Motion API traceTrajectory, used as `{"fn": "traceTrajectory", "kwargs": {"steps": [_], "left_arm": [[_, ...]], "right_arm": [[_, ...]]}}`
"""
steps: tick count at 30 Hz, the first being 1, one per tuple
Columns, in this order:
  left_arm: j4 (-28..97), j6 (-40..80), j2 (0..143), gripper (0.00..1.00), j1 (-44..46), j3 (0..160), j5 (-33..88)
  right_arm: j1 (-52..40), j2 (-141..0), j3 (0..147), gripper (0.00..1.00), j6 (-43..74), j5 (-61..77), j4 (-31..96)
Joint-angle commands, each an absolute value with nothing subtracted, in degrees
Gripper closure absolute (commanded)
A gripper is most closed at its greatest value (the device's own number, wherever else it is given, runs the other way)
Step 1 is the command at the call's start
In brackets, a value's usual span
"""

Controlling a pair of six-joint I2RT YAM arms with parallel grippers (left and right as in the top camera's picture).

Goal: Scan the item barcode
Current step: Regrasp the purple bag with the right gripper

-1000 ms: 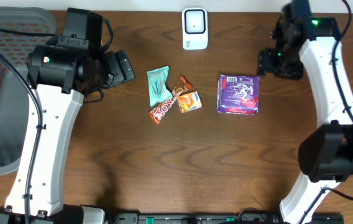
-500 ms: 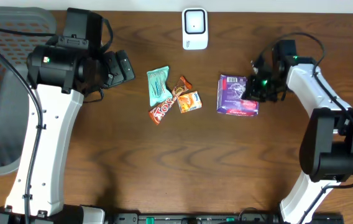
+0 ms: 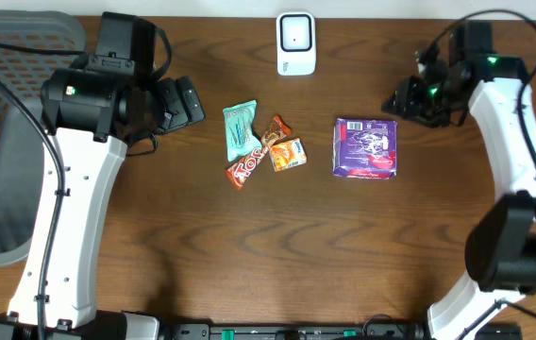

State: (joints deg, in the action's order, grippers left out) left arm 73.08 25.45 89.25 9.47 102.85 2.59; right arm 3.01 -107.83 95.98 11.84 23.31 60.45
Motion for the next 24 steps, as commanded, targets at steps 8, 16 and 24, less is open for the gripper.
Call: {"fn": "traceTrajectory", "kwargs": {"steps": [8, 16, 24], "left_arm": [[73.1, 25.1, 89.7, 0.02, 9.3, 103.0, 1.7], [73.1, 25.1, 89.7, 0.02, 9.3, 103.0, 1.7], [73.1, 25.1, 89.7, 0.02, 9.3, 103.0, 1.7]], "right_arm": [[5.8, -108.7, 92.0, 0.31, 11.1, 17.5, 59.9], [7.1, -109.9, 77.0, 0.30, 7.7, 28.0, 46.6], [7.0, -109.9, 67.6, 0.59, 9.3, 28.0, 37.8]]}}
